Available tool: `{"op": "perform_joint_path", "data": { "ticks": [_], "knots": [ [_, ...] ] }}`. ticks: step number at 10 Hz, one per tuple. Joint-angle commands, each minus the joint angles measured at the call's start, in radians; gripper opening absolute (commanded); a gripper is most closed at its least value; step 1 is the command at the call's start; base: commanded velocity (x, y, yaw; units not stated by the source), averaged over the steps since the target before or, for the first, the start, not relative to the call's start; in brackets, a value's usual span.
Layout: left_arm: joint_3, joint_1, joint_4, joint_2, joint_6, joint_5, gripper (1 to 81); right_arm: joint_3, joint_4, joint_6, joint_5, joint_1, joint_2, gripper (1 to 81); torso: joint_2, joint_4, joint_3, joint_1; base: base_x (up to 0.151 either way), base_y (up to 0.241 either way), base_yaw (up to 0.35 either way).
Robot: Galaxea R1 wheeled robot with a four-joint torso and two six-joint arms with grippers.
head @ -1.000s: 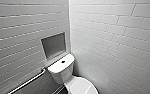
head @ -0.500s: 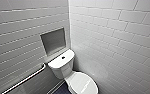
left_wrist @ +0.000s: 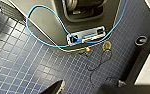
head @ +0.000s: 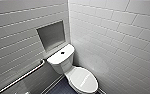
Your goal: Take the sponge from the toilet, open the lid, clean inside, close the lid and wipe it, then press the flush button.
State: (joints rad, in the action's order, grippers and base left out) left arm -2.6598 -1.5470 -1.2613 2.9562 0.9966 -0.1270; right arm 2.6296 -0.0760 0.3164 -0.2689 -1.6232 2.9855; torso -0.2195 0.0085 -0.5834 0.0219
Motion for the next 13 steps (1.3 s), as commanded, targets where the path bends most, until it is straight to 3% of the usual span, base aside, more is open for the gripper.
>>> {"op": "perform_joint_path", "data": {
  "ticks": [1, 5, 6, 7, 9, 10, 13],
  "knots": [
    [0.001, -0.011, 0.002, -0.006, 0.000, 0.049, 81.1, -0.002, -0.016, 0.000, 0.060, -0.016, 0.000, 1.0, 0.000, 0.000, 0.086, 0.000, 0.000, 0.000, 0.000],
    [0.001, -0.018, 0.032, -0.025, 0.037, 0.073, 81.1, 0.004, -0.015, 0.000, 0.062, -0.014, 0.000, 1.0, 0.013, 0.000, 0.214, -0.006, 0.000, 0.000, 0.000],
    [0.001, -0.018, 0.039, -0.017, 0.037, 0.128, 81.1, 0.010, -0.015, 0.000, 0.062, -0.014, 0.000, 1.0, 0.013, 0.000, 0.250, -0.007, 0.000, 0.000, 0.000],
    [0.000, -0.018, 0.051, -0.006, 0.033, 0.155, 81.1, 0.012, -0.015, 0.000, 0.062, -0.014, 0.000, 1.0, 0.013, 0.000, 0.213, -0.007, 0.000, 0.000, 0.000],
    [0.001, -0.017, 0.103, 0.000, -0.018, 0.158, 81.1, 0.024, -0.015, 0.000, 0.062, -0.011, 0.000, 1.0, 0.012, 0.000, 0.238, -0.008, 0.000, 0.000, 0.000],
    [0.000, -0.018, 0.184, 0.006, -0.159, 0.170, 81.1, 0.035, -0.009, 0.010, 0.083, -0.008, -0.001, 1.0, 0.012, 0.000, 0.245, -0.008, 0.000, 0.000, 0.000],
    [0.001, -0.006, 0.650, 0.006, -0.680, 0.170, 81.1, 0.046, 0.004, 0.016, 0.181, -0.007, 0.000, 1.0, 0.012, 0.000, 0.249, -0.009, 0.000, 0.000, 0.000]
  ]
}}
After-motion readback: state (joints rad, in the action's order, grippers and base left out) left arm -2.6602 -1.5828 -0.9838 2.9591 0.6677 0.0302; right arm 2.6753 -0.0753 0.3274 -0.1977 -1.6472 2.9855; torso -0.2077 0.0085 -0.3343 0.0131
